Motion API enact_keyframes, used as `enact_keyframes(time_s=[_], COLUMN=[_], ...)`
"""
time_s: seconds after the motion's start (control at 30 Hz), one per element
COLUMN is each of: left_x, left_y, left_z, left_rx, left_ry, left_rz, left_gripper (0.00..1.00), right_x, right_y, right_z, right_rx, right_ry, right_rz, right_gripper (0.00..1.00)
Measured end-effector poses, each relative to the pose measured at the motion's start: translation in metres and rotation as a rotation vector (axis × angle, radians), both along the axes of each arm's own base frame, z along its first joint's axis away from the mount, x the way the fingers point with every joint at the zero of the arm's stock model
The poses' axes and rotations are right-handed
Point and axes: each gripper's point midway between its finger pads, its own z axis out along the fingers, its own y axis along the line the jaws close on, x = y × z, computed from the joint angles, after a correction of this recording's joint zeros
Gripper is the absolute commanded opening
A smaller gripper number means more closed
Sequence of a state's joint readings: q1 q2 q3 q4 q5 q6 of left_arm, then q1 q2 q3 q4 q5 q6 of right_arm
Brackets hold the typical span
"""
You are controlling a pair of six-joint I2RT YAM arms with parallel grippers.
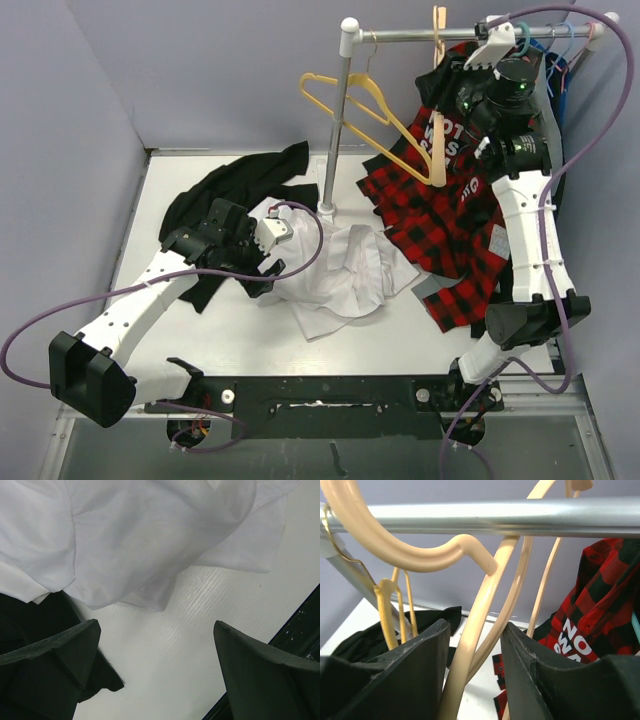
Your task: Place the shirt on the hanger
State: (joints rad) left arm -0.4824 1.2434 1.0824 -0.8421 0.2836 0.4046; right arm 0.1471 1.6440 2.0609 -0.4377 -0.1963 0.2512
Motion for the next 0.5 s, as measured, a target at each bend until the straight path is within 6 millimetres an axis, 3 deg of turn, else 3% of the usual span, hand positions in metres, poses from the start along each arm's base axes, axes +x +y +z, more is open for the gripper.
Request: enact_keyframes(time_s=[0.3,0.5], left_x=[-0.001,-0.012], left_y=[-0.001,-0.007], left_z=[0.000,0.002], left_rx=[-0.004,-0.030], left_ry=[0.003,0.024], left_rz=[-0.008,-0.061], left_gripper=[0.98,0.98], right_x=[-0.042,-0.091], right_y=[-0.002,-0.005], right_z=[-0.003,-0.018], right_rx=[0.059,0.069], right_ry=[0.037,0.068], right_rz=[0.048,0.065], right_gripper=[0.00,0.00])
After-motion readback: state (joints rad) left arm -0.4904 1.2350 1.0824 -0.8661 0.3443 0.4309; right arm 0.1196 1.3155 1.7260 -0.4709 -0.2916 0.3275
